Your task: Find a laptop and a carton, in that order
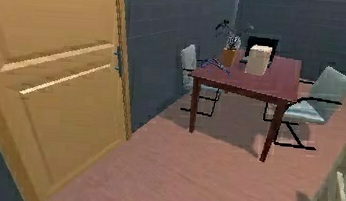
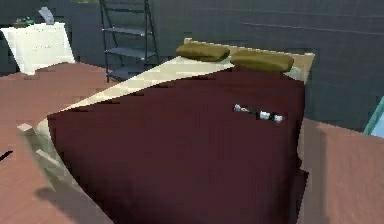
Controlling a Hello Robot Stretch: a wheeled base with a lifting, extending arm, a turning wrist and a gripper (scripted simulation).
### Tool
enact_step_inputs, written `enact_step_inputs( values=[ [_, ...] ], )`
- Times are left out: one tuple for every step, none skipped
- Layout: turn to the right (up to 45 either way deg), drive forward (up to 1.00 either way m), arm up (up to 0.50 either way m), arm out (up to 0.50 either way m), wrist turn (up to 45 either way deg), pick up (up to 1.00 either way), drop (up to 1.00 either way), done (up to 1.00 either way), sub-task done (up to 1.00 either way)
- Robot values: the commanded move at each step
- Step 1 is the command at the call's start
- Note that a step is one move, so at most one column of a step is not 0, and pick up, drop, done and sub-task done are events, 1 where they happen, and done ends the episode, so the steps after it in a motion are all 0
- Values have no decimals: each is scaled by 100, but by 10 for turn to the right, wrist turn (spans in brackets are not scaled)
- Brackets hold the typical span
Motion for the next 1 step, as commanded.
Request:
enact_step_inputs(
  values=[
    [240,0,0,0,0,0,0,0,0]
  ],
)
